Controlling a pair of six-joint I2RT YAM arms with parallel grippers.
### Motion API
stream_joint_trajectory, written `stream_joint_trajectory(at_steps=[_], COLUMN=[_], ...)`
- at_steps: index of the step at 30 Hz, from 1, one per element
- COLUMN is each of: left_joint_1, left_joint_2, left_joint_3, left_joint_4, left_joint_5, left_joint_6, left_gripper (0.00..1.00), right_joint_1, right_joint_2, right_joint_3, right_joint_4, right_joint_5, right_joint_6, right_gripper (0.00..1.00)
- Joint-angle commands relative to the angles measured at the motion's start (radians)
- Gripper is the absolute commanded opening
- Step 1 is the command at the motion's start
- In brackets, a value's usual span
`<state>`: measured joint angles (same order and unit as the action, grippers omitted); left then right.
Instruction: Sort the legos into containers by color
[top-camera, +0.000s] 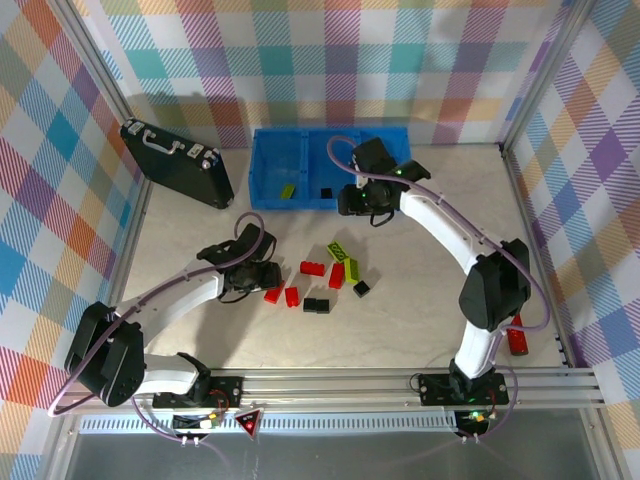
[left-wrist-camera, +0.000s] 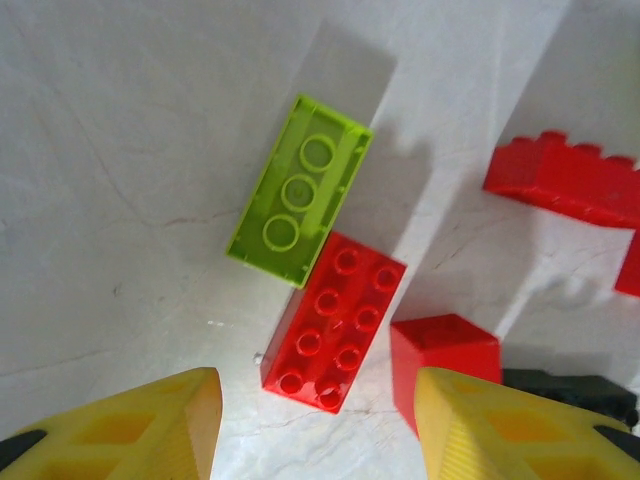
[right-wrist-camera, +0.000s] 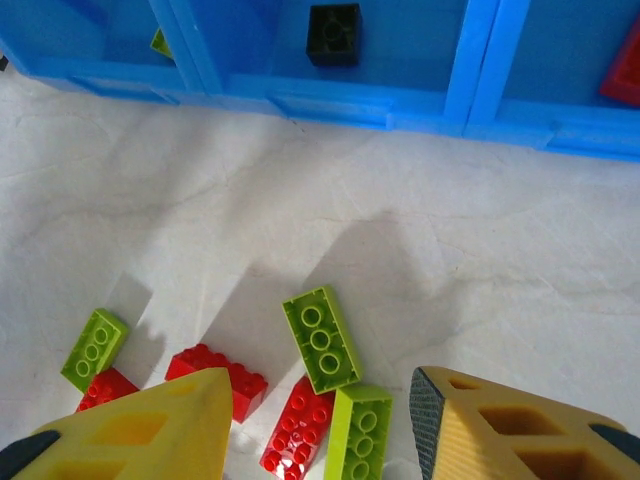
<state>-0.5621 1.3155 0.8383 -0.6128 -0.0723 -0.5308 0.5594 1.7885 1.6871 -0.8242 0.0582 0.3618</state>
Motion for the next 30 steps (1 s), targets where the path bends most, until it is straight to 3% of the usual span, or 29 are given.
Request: stream_joint_trajectory(at_steps=[1, 13, 30], left_joint_1=[-0.017, -0.028, -0.028], left_joint_2=[-0.005, 0.142, 0.285], left_joint_3=[-0.025, 0.000, 0.096], left_joint_4=[-0.046, -0.030, -0.032], left_joint_5=[0.002, 0.106, 0.069], left_joint_6=[0.020, 0.134, 0.196], left_gripper=[0.54, 0.55, 0.50], right_joint_1=[-0.003, -0.003, -0.002], right_joint_2=[-0.038, -0.049, -0.067], right_joint_3=[-0.032, -0.056, -0.101], right_joint_4=[0.010, -0.003, -0.010], right_joint_5=[-0.015, -0.036, -0.035], right_joint_6=[0.019, 0.019, 0.039], right_gripper=[0.52, 0.53, 0.53])
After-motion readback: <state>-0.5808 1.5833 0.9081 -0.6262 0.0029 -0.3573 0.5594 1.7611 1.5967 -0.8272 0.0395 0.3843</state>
